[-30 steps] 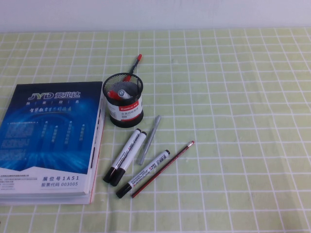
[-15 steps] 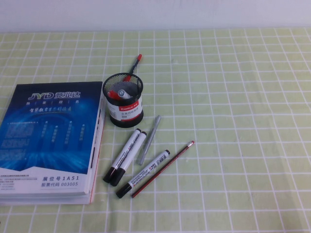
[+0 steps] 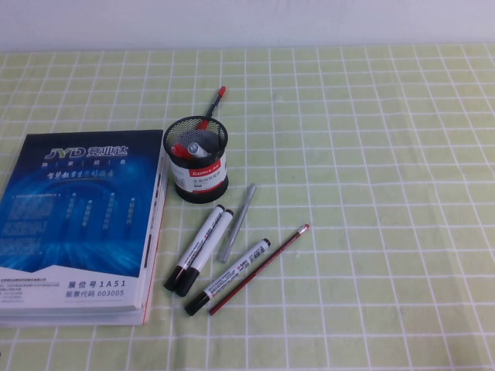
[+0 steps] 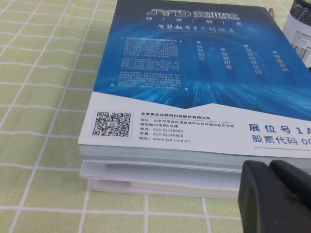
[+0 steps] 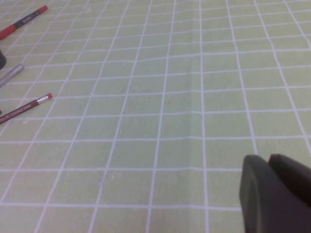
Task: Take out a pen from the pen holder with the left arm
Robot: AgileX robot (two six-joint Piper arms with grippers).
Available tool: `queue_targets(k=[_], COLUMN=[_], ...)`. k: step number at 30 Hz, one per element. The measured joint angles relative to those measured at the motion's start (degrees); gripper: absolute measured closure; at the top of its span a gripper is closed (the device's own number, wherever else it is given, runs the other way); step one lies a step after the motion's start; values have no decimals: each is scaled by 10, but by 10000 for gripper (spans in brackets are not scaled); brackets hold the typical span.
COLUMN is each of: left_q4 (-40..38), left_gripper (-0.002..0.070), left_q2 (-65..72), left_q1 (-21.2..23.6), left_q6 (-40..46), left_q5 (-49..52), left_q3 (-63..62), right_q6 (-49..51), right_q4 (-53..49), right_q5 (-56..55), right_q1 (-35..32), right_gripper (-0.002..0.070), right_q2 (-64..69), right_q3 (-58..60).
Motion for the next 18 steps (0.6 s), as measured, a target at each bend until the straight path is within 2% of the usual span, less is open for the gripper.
queue_targets(k=[10,18], left_q4=[0,-7], left_gripper=[679,679], left_q2=[0,0], left_q1=[0,0], left_q6=[-2,-8], left_q5=[-17,-195], left_q3=[0,0], right_q6=[0,0], right_q4=[0,0], right_q5=[0,0], right_q1=[0,0], right_gripper=[691,691], right_q2=[0,0], right_q3=[0,0])
